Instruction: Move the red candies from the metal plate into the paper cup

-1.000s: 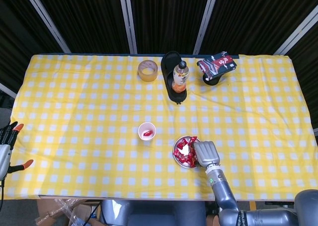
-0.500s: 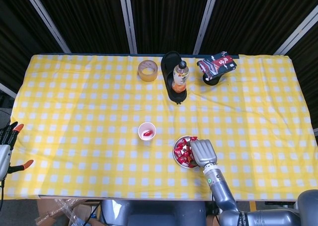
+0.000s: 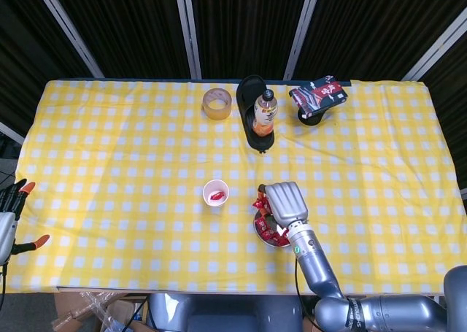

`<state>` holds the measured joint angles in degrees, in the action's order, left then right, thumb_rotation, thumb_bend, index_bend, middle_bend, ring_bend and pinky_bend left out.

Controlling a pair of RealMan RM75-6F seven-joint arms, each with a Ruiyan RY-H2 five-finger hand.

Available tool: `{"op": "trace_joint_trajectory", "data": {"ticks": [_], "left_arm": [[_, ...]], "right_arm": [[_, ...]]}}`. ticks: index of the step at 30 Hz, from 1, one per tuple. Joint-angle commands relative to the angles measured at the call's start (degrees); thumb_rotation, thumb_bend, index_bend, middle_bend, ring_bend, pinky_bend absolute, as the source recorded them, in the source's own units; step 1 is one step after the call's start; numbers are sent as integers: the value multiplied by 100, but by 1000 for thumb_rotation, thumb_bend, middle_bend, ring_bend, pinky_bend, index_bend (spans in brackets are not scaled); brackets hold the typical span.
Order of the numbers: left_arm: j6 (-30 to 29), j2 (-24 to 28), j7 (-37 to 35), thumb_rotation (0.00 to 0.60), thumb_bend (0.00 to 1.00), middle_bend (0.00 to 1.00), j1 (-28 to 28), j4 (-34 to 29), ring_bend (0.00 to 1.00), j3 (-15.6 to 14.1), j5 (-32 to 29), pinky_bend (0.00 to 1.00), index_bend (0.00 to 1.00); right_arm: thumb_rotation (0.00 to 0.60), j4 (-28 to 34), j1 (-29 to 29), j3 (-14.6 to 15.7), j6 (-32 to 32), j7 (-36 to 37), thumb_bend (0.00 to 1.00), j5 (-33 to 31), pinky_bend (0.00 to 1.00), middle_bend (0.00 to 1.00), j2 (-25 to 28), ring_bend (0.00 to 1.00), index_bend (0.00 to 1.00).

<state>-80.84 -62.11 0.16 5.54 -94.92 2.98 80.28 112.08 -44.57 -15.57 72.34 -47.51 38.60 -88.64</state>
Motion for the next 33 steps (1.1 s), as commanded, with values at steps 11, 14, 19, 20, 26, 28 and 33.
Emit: {"op": "trace_joint_trajectory", "data": {"ticks": [11, 14, 19, 20, 26, 28, 33], "left_arm": [[84, 44, -110, 600, 46, 0, 28, -20, 0, 18, -59, 0, 0], [151, 73, -154, 600, 46, 0, 46, -41, 0, 23, -104, 0, 0], [162, 110, -227, 600, 46, 0, 47, -80, 0, 22, -95, 0, 0], [159, 114, -238, 600, 46, 0, 45, -81, 0, 18, -87, 0, 0], [182, 138, -334, 600, 46, 0, 53, -75, 0, 22, -84, 0, 0], [200, 151, -363, 600, 47, 0, 58, -80, 0, 18, -82, 0, 0], [200, 164, -392, 600, 46, 0, 56, -82, 0, 13, -77, 0, 0]], "right_arm": [[600, -476, -1049, -711, -199, -378, 586, -765, 952, 886, -562, 915, 594], [600, -641, -1223, -731, -247, -387, 586, -872, 952, 886, -708, 915, 594], [600, -925, -1397, -650, -310, -339, 586, -943, 952, 886, -935, 915, 595], [600, -997, -1431, -641, -332, -318, 586, -964, 952, 886, -988, 915, 595], [600, -1296, -1598, -600, -411, -252, 586, -1014, 952, 886, -1216, 915, 594], [600, -1386, -1654, -589, -439, -228, 586, -1032, 952, 886, -1297, 915, 595], [600, -1626, -1753, -570, -499, -174, 586, -1090, 952, 886, -1455, 915, 595]]}}
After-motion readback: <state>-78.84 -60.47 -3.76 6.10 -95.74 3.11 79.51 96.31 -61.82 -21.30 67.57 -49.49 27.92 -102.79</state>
